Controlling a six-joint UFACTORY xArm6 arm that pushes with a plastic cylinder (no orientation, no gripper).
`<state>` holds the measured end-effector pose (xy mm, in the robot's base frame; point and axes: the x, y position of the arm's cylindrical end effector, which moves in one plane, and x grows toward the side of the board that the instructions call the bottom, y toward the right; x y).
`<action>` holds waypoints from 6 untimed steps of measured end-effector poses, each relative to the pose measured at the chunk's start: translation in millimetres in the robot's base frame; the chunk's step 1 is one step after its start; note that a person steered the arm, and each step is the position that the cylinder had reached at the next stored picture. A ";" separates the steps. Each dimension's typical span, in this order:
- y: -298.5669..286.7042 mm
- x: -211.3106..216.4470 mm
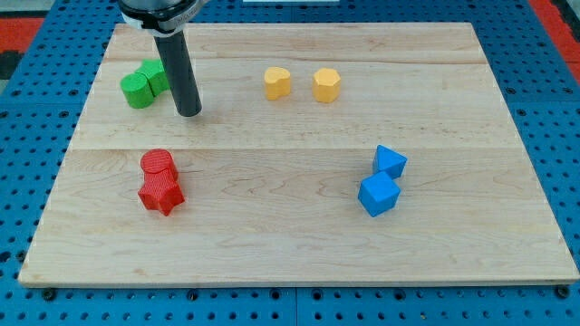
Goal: Separate the green circle and green star
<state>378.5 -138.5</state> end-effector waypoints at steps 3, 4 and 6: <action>-24.2 -4.5; -63.4 -16.1; -93.6 -49.3</action>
